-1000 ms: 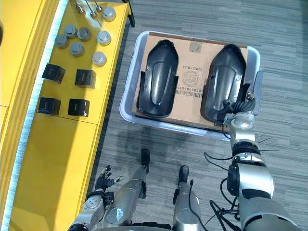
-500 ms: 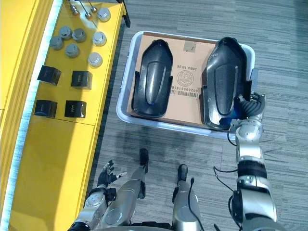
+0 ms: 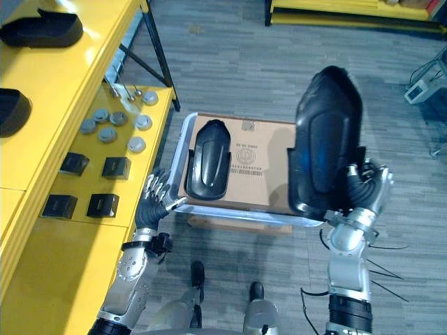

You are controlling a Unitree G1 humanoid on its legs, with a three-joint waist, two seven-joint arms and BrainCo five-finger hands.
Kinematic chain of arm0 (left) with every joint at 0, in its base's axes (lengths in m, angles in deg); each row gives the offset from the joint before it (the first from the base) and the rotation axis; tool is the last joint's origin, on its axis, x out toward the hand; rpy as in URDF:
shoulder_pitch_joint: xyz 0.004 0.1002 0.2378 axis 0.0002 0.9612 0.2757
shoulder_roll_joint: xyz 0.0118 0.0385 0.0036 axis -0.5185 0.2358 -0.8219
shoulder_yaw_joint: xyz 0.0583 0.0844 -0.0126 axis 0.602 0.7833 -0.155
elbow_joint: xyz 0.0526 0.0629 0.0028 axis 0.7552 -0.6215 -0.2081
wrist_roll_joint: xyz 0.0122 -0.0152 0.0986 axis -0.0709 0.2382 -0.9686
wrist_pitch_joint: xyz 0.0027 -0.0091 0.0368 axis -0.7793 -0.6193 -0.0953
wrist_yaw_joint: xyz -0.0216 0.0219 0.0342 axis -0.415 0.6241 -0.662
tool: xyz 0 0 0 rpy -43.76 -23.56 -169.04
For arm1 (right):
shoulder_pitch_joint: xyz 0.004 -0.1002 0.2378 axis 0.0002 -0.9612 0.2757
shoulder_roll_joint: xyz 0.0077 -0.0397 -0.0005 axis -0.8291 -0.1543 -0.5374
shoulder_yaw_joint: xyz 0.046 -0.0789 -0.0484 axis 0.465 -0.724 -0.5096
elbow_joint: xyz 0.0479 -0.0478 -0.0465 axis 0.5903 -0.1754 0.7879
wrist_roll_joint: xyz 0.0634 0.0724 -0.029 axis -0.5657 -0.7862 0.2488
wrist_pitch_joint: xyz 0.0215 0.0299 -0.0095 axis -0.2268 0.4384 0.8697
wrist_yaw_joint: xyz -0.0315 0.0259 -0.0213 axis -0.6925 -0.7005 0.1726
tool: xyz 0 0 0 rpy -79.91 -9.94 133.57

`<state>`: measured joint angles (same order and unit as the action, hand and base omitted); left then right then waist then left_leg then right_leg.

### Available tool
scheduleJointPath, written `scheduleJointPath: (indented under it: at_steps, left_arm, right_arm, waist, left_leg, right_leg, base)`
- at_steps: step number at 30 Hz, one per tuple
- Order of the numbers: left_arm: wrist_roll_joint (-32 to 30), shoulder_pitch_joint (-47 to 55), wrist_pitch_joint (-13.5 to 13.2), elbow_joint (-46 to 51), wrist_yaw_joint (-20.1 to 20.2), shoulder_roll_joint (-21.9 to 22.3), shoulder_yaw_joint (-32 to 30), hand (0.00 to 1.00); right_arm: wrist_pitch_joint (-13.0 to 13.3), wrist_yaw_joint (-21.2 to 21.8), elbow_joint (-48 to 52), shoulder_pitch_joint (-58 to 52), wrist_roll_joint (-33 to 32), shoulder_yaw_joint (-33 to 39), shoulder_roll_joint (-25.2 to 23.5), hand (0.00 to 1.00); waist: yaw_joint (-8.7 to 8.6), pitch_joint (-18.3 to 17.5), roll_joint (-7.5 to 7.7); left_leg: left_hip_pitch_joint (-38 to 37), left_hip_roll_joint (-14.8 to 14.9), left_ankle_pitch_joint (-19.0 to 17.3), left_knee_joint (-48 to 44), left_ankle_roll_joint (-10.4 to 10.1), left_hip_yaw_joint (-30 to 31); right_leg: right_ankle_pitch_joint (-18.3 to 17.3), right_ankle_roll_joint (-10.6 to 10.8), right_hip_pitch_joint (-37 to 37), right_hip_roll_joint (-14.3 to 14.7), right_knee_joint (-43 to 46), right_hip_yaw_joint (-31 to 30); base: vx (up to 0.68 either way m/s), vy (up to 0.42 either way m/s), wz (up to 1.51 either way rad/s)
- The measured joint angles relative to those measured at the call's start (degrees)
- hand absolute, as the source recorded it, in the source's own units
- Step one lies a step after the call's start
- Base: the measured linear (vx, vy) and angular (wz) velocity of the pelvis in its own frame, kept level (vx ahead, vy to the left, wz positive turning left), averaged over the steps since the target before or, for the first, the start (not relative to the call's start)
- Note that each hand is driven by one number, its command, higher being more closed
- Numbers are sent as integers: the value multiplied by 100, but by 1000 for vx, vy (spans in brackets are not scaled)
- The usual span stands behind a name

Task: Walk over and take plastic housings, then place them on the shelf

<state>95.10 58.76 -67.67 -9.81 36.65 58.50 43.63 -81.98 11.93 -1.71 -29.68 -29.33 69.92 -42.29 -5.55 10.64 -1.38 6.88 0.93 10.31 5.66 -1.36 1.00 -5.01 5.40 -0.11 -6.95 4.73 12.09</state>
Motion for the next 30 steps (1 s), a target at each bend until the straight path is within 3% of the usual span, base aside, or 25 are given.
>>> scheduleJointPath:
  at_steps: [5, 14, 15, 21, 22, 27, 30]
  left_arm:
    - [19, -421, 87, -15, -298, 166, 549, 0]
    - [219, -690, 121, -470, -996, 203, 780, 0]
    - [215, -809, 127, -609, -1123, 187, 777, 100]
    - [289, -1000, 243, -867, -1270, 27, 940, 100]
    - [310, -1000, 243, -879, -1270, 26, 947, 100]
    - [452, -1006, 288, -1024, -1277, -43, 956, 100]
    - [460, -1006, 402, -1034, -1276, -121, 922, 100]
  right_arm:
    - [32, 29, 228, 0, 105, -1101, -338, 100]
    - [33, -28, 229, -138, -84, -1857, -586, 100]
    - [33, -94, 263, -233, -153, -1991, -587, 100]
    - [37, -147, 384, -257, -465, -2174, -376, 100]
    - [37, -146, 384, -257, -493, -2185, -342, 0]
    - [193, -115, 408, -277, -778, -2435, -56, 0]
    - [460, 137, 415, -379, -1162, -2574, 107, 0]
  waist:
    - [6, -169, -6]
    - [18, -473, 10]
    - [26, -506, 23]
    - [7, -708, 34]
    - [7, -722, 31]
    - [1, -752, 25]
    - [7, -808, 30]
  left_leg:
    - [-149, 23, -3, 30, -1, -132]
    - [-153, 56, -3, 31, -3, -234]
    - [-166, 66, -3, 30, -3, -246]
    - [-173, 99, -1, 29, -4, -260]
    - [-175, 99, -1, 29, -4, -260]
    - [-241, 105, -2, 30, -4, -259]
    - [-236, 101, -3, 31, -5, -260]
  right_leg:
    - [9, -12, 85, 10, 3, -133]
    - [102, -18, 95, 38, -101, -218]
    - [105, -22, 100, 45, -99, -253]
    - [190, -38, 129, 77, -204, -291]
    - [190, -38, 131, 78, -204, -293]
    - [189, -39, 183, 84, -222, -298]
    - [195, -47, 194, 83, -259, -298]
  base:
    - [-44, 2, -10]
    - [-27, 3, -5]
    - [4, -6, -4]
    - [4, -14, -6]
    - [0, 0, 0]
    - [0, 0, 0]
    - [0, 0, 0]
